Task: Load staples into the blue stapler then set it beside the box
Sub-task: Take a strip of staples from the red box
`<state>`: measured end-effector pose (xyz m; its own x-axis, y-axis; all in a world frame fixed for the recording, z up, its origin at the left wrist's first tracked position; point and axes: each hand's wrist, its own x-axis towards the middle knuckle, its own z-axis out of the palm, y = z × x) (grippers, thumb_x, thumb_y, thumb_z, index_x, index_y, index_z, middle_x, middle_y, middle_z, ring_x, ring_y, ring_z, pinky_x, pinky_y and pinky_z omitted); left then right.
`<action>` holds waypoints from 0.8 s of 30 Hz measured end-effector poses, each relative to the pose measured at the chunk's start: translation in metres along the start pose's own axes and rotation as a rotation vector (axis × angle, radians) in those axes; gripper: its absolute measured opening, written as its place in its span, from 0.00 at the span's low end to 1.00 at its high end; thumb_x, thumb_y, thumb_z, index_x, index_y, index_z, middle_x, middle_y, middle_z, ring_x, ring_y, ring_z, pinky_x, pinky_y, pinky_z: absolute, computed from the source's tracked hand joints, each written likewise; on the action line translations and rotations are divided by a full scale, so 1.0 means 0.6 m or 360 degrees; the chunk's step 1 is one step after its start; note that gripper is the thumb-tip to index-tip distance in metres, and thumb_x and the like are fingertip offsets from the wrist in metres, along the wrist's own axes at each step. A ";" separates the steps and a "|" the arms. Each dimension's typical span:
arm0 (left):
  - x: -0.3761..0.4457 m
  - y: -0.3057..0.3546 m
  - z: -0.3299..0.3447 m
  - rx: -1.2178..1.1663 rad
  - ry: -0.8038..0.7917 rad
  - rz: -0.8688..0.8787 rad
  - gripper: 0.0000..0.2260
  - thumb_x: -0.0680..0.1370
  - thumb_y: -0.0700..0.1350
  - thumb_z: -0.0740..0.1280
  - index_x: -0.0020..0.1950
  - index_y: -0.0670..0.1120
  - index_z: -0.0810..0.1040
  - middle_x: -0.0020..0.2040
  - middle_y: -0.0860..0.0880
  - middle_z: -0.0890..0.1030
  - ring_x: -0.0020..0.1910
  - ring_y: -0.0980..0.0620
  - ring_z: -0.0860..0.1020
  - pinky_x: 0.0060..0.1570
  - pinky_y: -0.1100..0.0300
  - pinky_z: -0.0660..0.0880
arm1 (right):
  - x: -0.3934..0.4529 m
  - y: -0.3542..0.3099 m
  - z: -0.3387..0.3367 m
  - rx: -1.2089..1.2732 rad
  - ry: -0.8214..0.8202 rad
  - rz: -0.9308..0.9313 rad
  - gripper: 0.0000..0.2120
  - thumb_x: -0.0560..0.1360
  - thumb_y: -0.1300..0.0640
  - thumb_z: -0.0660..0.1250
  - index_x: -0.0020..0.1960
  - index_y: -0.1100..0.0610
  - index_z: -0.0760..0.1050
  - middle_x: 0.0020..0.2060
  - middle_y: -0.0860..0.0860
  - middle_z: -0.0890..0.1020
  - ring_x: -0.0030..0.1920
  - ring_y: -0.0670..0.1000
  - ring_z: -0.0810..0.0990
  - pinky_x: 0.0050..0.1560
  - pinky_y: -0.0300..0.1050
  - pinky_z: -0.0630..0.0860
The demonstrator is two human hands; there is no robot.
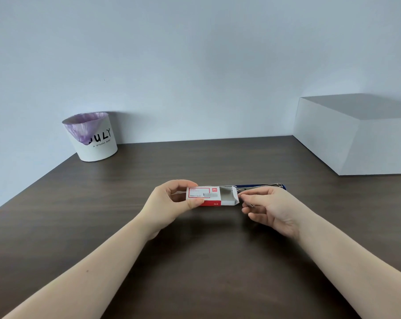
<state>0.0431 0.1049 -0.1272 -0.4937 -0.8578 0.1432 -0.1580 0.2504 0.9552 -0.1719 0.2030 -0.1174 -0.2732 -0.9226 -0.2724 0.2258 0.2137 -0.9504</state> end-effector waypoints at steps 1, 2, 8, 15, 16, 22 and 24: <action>-0.001 0.000 0.000 0.0005 -0.0006 0.0002 0.18 0.60 0.50 0.77 0.48 0.51 0.81 0.49 0.50 0.86 0.50 0.52 0.83 0.60 0.50 0.77 | -0.001 0.001 0.003 -0.0023 -0.0011 0.0005 0.05 0.73 0.64 0.69 0.48 0.63 0.81 0.33 0.54 0.81 0.27 0.45 0.81 0.24 0.35 0.77; -0.001 0.000 0.000 0.0013 -0.0014 0.0006 0.19 0.59 0.51 0.77 0.48 0.51 0.82 0.49 0.50 0.86 0.50 0.51 0.83 0.59 0.50 0.77 | -0.002 0.002 0.007 -0.0041 -0.0018 0.0008 0.04 0.73 0.63 0.70 0.47 0.62 0.81 0.32 0.54 0.81 0.27 0.46 0.81 0.24 0.36 0.77; -0.001 -0.003 0.007 0.0045 -0.0042 0.0024 0.20 0.59 0.50 0.77 0.49 0.50 0.81 0.49 0.49 0.86 0.50 0.51 0.84 0.58 0.49 0.78 | -0.001 0.006 0.023 -0.0099 0.0080 0.0035 0.09 0.71 0.64 0.72 0.50 0.65 0.80 0.33 0.56 0.82 0.25 0.46 0.80 0.24 0.37 0.78; -0.003 -0.001 0.022 0.0089 -0.0037 0.0055 0.21 0.58 0.50 0.78 0.49 0.50 0.81 0.49 0.50 0.86 0.49 0.51 0.84 0.57 0.49 0.79 | 0.000 0.011 0.029 -0.0146 0.0156 0.0031 0.09 0.70 0.64 0.72 0.50 0.65 0.80 0.34 0.57 0.84 0.26 0.47 0.80 0.26 0.38 0.79; -0.002 0.000 0.024 0.0097 -0.0041 0.0058 0.21 0.58 0.50 0.78 0.49 0.50 0.81 0.49 0.49 0.86 0.49 0.51 0.84 0.56 0.49 0.79 | -0.002 0.010 0.031 -0.0152 0.0139 0.0008 0.09 0.70 0.64 0.72 0.49 0.65 0.80 0.34 0.56 0.84 0.26 0.46 0.81 0.26 0.38 0.80; 0.001 0.005 0.028 0.0102 -0.0036 0.0075 0.18 0.60 0.47 0.78 0.49 0.49 0.81 0.48 0.50 0.86 0.48 0.53 0.84 0.54 0.53 0.80 | -0.008 0.008 0.029 -0.0171 0.0037 -0.0122 0.08 0.73 0.62 0.69 0.50 0.64 0.80 0.37 0.56 0.83 0.29 0.47 0.78 0.27 0.37 0.78; 0.001 0.004 0.028 0.0101 -0.0030 0.0071 0.17 0.60 0.46 0.78 0.48 0.51 0.81 0.48 0.49 0.86 0.48 0.53 0.84 0.54 0.54 0.80 | -0.007 0.009 0.027 -0.0208 0.0015 -0.0141 0.08 0.74 0.62 0.68 0.51 0.64 0.80 0.36 0.55 0.81 0.30 0.47 0.77 0.27 0.36 0.77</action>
<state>0.0281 0.1122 -0.1293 -0.5174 -0.8366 0.1798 -0.1891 0.3167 0.9295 -0.1545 0.2026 -0.1187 -0.2958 -0.9367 -0.1874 0.0770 0.1722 -0.9820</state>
